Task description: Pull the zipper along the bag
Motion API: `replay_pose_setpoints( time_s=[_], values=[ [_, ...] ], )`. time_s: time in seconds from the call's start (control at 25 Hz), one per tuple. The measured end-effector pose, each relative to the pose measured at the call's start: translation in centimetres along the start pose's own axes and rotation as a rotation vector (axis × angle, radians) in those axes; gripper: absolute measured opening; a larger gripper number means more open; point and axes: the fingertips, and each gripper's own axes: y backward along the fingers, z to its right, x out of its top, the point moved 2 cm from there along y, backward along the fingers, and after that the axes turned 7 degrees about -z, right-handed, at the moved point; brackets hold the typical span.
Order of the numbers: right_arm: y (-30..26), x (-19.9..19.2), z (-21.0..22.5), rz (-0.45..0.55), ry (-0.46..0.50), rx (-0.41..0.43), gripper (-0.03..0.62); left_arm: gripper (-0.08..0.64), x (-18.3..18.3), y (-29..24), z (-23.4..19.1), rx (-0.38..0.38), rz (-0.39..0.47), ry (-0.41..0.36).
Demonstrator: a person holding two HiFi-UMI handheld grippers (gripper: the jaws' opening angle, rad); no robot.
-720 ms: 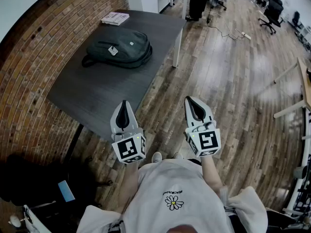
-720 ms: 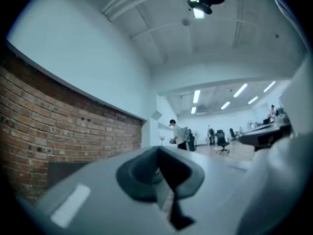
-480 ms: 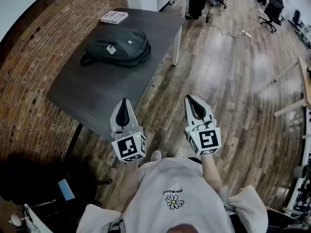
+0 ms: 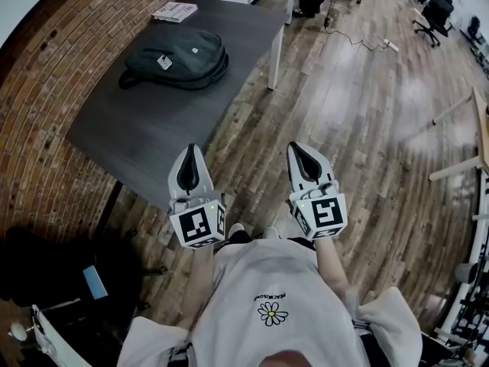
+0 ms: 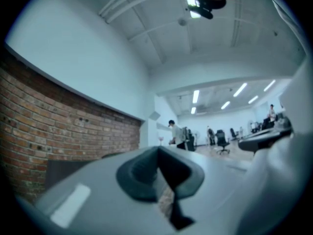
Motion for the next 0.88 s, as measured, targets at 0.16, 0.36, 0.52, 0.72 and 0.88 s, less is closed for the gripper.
replay_pose_setpoints(
  time_s=[0.16,0.36,0.52,0.72,0.88],
  values=[
    [0.6,-1.5,1.2,-0.023,-0.011,0.016,-0.002,0.005,-0.6,0.7,0.9,0.04,-0.005,-0.004],
    [1.1,-2.7,1.7,-0.039,-0.037,0.046,-0.002,0.005,-1.0,1.1,0.6,0.087,-0.018,-0.008],
    [0.5,-3.1,2.3,-0.04,-0.042,0.059,-0.002,0.005,-1.0,0.2,0.5,0.098,-0.006,-0.018],
    [-1.7,-2.9,3.0,-0.006,-0.037,0.081,-0.002,0.005,-0.4,-2.7,1.0,0.087,0.034,-0.149],
    [-3.9,-2.0,2.5,0.004,0.033,0.116,-0.002,0.005,0.7,-5.7,-0.4,0.097,0.059,-0.186]
  ],
)
